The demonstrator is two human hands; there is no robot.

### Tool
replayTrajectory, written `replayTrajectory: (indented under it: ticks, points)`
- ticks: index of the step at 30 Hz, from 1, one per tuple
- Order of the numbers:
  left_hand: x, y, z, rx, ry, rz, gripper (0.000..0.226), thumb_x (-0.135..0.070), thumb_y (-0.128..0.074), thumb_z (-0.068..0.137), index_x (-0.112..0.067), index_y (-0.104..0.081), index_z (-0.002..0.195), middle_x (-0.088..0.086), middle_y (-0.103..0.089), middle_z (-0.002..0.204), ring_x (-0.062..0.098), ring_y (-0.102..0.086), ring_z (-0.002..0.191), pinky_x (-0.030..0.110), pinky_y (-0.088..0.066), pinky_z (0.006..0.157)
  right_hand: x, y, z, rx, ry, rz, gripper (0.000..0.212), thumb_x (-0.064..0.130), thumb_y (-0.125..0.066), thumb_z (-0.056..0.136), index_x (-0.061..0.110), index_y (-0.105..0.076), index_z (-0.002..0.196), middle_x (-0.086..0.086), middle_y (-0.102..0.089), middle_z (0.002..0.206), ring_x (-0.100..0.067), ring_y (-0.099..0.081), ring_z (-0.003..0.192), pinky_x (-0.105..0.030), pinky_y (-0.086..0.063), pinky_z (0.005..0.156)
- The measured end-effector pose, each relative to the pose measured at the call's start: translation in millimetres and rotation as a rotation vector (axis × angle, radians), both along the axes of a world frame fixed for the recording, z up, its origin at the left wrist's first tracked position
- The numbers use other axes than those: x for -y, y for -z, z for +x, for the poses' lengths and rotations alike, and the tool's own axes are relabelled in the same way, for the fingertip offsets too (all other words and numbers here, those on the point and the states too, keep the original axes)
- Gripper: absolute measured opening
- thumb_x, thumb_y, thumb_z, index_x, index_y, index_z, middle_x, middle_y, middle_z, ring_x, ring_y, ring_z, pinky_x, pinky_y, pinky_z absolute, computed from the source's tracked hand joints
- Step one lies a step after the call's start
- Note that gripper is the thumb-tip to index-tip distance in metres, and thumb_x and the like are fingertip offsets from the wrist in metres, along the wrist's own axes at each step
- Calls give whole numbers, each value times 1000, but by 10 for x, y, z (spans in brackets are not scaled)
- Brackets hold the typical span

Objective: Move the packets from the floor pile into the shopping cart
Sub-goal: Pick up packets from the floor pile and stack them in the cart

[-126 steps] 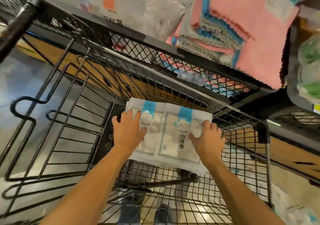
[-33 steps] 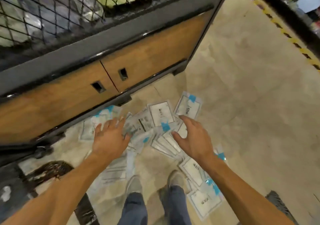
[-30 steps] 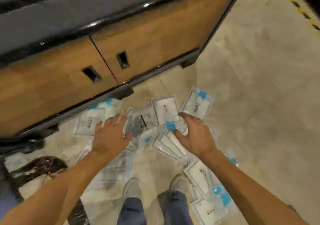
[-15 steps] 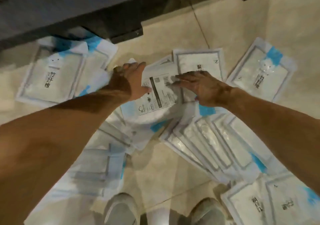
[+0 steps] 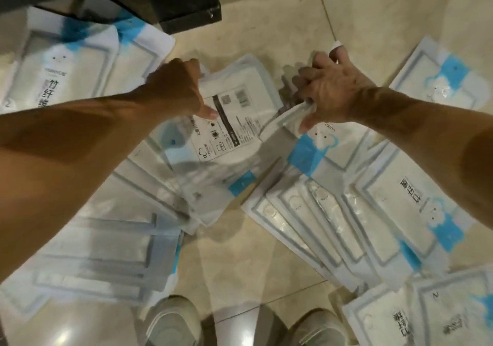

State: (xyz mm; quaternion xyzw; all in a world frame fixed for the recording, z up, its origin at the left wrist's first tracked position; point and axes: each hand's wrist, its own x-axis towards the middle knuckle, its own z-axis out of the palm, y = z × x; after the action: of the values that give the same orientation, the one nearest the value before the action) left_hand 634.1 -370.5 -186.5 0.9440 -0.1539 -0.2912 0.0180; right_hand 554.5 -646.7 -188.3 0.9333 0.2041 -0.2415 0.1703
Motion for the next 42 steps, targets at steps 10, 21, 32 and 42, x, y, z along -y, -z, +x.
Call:
replayTrajectory:
  ticks: [10, 21, 32, 42]
  points:
    - [-738, -505, -224, -320, -468, -492, 44, -21, -80, 83, -19, -61, 123, -5, -70, 111, 9, -67, 91, 22, -52, 78, 139, -406, -226, -59, 523, 427, 68, 80, -70, 64, 22, -77, 100, -3, -70, 96, -21, -52, 117, -35, -24, 100]
    - [-1146, -1770, -688, -340, -771, -832, 34, -11, -79, 82, -31, -67, 108, -27, -75, 86, -11, -69, 79, 9, -53, 73, -177, -1702, -783, -306, 1537, 1429, 43, 20, -81, 73, 11, -73, 114, -8, -79, 108, -29, -75, 104, -37, -64, 84]
    - [-1571, -4568, -789, -455, -1016, -1030, 45, -17, -83, 76, -18, -69, 119, 4, -77, 111, 27, -74, 102, 57, -49, 100, -586, -4830, -720, -166, 1676, 1644, 31, 7, -69, 90, 1, -69, 121, -18, -77, 112, -32, -76, 99, -39, -65, 78]
    - [-2397, -7384, -867, -224, -1001, -1217, 51, -14, -84, 70, -16, -70, 120, 5, -77, 112, 29, -75, 101, 52, -55, 94, -1653, -7928, -334, -106, 1487, 1796, 35, 4, -68, 92, 1, -68, 127, -18, -76, 113, -29, -77, 93, -36, -64, 66]
